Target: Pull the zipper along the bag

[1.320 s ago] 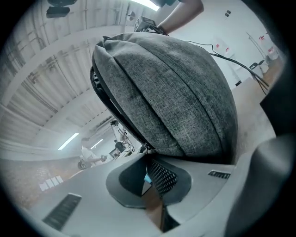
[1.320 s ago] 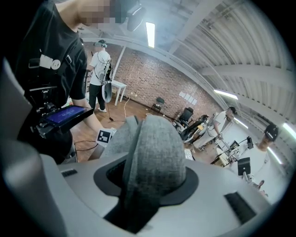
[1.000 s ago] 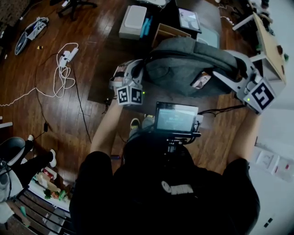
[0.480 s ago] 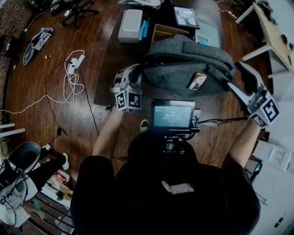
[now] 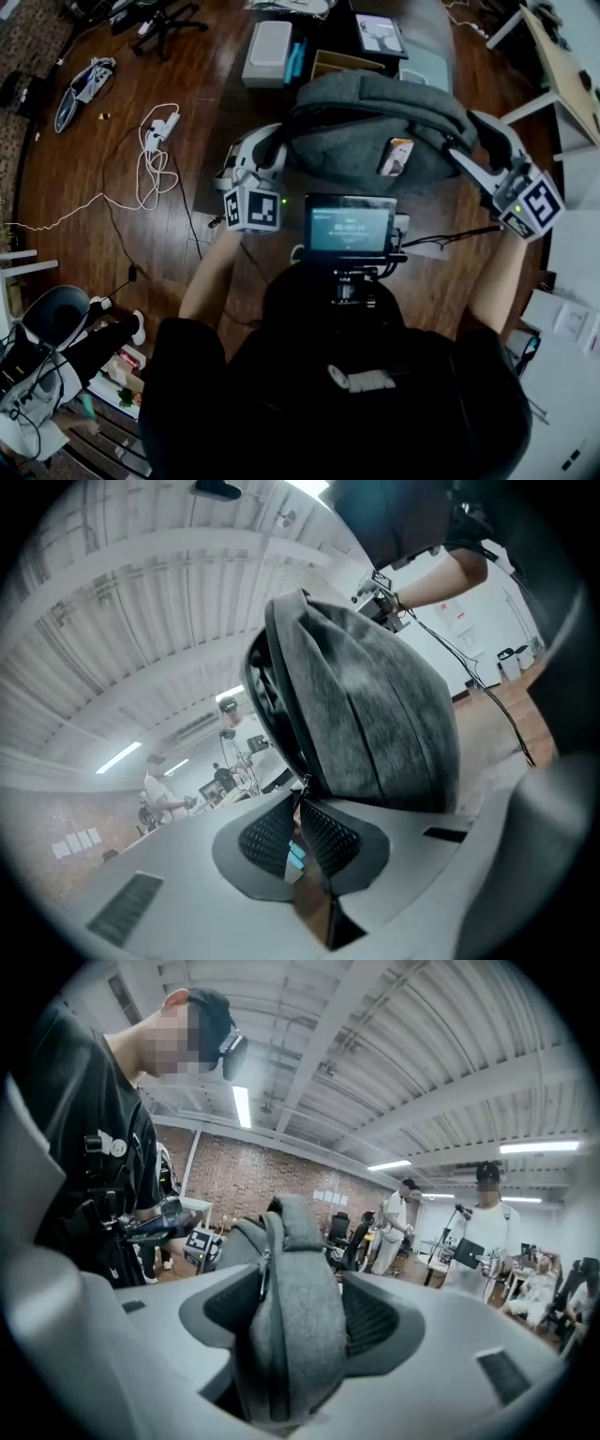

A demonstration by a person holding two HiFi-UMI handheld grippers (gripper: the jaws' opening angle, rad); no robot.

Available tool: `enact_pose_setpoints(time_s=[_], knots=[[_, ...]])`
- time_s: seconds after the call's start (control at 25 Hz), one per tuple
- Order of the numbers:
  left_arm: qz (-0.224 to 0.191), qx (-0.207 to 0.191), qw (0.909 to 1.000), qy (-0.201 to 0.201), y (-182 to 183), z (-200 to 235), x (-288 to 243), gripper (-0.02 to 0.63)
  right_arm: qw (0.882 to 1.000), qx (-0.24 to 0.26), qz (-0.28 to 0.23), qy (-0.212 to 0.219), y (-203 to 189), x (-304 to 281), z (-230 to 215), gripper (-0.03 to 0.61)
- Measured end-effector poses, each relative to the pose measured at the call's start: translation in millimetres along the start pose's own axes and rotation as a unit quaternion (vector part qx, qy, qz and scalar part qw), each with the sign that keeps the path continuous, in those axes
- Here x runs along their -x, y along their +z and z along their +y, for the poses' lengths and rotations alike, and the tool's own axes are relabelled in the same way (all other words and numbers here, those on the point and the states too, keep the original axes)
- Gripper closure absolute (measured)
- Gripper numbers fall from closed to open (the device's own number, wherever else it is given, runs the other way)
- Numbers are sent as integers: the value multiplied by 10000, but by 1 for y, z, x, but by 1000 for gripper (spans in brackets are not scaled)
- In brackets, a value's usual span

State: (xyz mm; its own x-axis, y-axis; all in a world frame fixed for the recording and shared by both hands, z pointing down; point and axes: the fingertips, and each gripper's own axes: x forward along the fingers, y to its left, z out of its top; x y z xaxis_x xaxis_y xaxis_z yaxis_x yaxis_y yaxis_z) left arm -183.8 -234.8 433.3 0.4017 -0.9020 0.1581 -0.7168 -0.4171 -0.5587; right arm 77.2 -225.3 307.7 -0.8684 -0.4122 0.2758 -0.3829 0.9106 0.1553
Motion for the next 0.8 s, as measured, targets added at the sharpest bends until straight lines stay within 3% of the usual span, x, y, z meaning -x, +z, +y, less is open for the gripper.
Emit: enact_pose_setpoints(time_s=[0.24, 0.48, 0.68, 0.8], knots=[[-158, 157, 9997, 32, 51, 38, 6, 595, 9981, 541, 234, -177, 11, -14, 6, 297], [-96, -153, 9998, -24, 86, 49, 16, 594, 9972, 578, 243, -403, 12, -19, 4, 303], [-176, -717, 9973, 0, 117, 56, 14, 589, 9965, 537, 97, -632, 18, -28, -2, 310], [-171, -1282, 9916, 28, 132, 58, 11, 586, 9949, 555, 228, -812, 18, -35, -5, 311]])
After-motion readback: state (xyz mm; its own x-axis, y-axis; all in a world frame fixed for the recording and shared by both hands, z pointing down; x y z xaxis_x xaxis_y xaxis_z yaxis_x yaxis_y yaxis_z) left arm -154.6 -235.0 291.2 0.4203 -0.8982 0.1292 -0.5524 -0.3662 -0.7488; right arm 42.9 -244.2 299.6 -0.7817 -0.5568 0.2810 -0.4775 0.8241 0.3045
